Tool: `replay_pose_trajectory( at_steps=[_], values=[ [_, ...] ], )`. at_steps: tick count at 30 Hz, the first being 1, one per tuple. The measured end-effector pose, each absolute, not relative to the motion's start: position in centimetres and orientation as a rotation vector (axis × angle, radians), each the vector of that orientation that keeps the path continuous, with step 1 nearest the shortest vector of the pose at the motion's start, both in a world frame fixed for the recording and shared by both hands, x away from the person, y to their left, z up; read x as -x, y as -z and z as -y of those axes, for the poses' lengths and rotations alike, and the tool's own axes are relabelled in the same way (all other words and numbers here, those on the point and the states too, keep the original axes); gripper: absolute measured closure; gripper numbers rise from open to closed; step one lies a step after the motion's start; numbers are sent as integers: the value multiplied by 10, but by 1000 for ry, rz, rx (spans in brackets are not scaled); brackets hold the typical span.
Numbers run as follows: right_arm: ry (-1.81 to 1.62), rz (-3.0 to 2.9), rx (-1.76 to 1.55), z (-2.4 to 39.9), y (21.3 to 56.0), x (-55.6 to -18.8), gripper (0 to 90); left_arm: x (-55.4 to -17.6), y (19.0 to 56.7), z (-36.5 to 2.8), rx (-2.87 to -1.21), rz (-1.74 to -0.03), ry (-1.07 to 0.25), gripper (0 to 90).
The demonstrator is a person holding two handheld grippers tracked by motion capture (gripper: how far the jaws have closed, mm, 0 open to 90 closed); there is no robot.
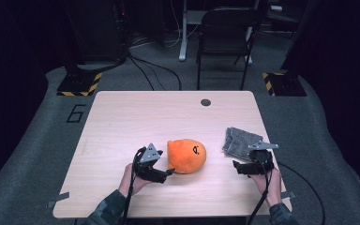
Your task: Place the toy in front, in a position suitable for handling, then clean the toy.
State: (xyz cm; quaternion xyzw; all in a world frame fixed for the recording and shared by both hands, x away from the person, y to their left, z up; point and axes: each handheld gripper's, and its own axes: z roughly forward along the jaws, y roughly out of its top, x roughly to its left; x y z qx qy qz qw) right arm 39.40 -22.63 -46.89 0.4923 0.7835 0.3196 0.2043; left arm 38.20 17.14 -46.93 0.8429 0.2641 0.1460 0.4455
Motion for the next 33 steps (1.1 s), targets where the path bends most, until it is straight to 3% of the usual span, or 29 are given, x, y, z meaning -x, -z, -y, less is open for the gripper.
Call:
replay_pose_trajectory(
  at_steps=[10,17,25,33],
  values=[
    [-855,-2186,-1383,234,474,-391,63,-379,476,-162,-2118,-651,-381,196],
    [-860,-2143,-1381,232,465,-411,63,-378,484,-159,-2130,-671,-418,259],
    [-861,-2092,-1460,234,467,-455,58,-378,495,-157,-2137,-670,-427,393],
    [-803,-2087,-1588,239,492,-488,35,-378,497,-162,-2120,-675,-405,541]
  ],
)
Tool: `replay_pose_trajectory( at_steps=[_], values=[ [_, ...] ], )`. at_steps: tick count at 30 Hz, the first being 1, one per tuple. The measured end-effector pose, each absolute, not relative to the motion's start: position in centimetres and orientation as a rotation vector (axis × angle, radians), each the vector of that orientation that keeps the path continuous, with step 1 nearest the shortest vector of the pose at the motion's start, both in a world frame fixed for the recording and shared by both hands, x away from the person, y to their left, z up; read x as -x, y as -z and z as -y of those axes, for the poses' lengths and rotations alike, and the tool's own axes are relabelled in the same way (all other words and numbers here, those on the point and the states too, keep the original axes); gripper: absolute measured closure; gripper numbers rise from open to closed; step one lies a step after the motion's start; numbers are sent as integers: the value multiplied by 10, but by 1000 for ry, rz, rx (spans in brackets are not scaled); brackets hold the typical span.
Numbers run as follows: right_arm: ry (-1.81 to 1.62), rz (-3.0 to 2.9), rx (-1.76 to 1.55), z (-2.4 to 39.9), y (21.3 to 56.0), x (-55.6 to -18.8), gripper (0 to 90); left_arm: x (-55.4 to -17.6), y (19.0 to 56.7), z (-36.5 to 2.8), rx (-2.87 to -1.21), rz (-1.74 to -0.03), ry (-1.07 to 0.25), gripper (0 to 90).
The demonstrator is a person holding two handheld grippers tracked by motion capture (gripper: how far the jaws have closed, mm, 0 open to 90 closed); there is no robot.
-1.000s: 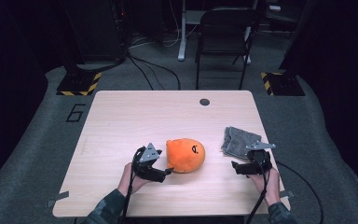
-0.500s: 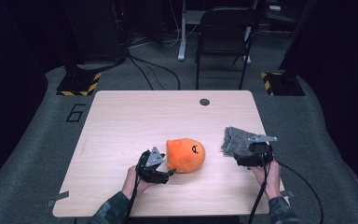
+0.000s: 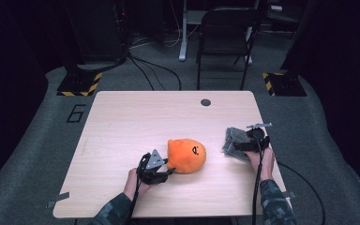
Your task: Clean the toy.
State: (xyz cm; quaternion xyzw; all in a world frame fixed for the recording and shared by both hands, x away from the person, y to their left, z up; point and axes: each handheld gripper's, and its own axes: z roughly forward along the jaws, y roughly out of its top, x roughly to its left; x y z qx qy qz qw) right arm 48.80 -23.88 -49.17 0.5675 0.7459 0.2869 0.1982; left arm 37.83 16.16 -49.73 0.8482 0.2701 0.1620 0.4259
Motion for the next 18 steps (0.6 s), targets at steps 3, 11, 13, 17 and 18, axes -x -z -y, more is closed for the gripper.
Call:
replay_pose_trajectory(
  at_steps=[3,11,13,17,18],
  values=[
    [-753,-2115,-1611,239,499,-490,87,-377,497,-161,-2123,-672,-406,580],
    [-730,-2140,-1623,239,506,-488,330,-375,498,-158,-2122,-674,-417,660],
    [-744,-2128,-1610,240,506,-486,413,-374,498,-157,-2119,-675,-414,667],
    [-775,-2127,-1583,243,505,-484,595,-374,498,-157,-2120,-669,-415,672],
    [-779,-2129,-1580,243,505,-484,624,-374,497,-157,-2120,-668,-414,672]
  ],
)
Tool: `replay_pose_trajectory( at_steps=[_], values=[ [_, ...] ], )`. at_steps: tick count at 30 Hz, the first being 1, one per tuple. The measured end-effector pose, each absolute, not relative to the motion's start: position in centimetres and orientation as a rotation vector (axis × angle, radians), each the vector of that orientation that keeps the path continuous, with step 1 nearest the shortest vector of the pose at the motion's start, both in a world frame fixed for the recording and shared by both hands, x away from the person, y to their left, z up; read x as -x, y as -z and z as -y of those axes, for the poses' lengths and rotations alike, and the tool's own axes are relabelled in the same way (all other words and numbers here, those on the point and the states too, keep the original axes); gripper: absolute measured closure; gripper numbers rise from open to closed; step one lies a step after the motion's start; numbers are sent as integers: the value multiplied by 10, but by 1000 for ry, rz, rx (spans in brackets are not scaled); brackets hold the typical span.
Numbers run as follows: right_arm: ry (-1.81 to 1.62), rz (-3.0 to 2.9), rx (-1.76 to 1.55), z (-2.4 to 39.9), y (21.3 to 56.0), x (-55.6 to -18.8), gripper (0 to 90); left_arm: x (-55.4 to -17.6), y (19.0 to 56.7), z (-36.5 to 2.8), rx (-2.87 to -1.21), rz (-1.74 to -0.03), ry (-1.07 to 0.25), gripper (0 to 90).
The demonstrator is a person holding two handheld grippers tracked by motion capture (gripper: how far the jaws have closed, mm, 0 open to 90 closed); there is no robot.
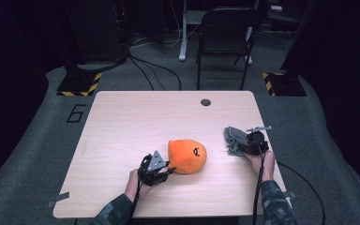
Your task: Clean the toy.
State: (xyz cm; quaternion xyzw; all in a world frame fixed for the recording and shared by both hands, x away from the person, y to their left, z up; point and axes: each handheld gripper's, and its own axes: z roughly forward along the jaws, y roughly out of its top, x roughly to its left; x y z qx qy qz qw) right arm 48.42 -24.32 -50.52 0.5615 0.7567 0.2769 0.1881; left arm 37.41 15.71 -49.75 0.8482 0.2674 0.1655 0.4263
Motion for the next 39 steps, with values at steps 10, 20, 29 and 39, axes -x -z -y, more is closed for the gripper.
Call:
replay_pose_trajectory(
  at_steps=[10,20,29,39],
  values=[
    [-835,-2105,-1590,243,503,-479,714,-376,495,-156,-2111,-655,-408,681],
    [-971,-2090,-1475,240,474,-462,715,-377,494,-154,-2107,-646,-413,687],
    [-1059,-2123,-1413,219,453,-451,711,-377,493,-153,-2105,-639,-425,689],
    [-1139,-2173,-1304,193,429,-438,708,-376,492,-151,-2099,-630,-436,707]
  ],
)
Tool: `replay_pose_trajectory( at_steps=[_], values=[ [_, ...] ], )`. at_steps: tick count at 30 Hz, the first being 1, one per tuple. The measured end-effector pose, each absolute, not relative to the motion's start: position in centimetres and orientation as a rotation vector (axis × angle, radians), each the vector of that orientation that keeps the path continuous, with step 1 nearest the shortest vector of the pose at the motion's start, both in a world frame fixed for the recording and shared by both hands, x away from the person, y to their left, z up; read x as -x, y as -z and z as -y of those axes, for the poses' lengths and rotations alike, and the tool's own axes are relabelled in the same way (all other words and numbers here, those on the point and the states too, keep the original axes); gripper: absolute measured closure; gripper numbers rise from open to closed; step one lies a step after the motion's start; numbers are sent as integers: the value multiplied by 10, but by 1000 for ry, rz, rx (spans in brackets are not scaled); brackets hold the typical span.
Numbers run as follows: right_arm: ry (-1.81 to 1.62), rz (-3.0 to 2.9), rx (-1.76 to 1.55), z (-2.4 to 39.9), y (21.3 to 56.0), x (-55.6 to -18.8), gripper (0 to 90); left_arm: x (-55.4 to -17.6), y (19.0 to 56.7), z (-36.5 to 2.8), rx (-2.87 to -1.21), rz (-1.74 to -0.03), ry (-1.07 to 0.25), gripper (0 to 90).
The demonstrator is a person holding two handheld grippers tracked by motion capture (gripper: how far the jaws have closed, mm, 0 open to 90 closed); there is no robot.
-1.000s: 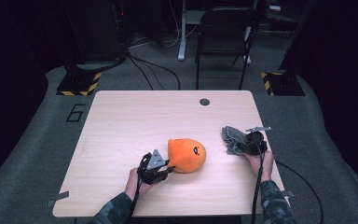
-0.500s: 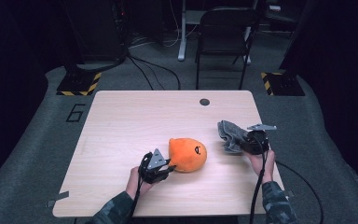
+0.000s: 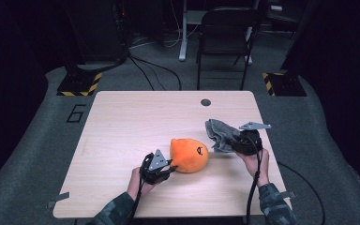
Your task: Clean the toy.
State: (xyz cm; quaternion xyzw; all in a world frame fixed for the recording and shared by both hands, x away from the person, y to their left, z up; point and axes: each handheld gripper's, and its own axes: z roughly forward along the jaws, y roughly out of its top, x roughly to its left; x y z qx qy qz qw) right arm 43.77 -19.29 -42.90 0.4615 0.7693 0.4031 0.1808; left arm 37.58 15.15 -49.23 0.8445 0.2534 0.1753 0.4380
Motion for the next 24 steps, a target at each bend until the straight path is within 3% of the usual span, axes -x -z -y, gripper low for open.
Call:
replay_pose_trajectory(
  at_steps=[14,24],
  values=[
    [-1224,-2276,-1116,139,401,-413,703,-375,490,-148,-2086,-607,-443,728],
    [-1202,-2350,-1034,102,403,-408,703,-374,488,-145,-2072,-602,-451,752]
  ],
)
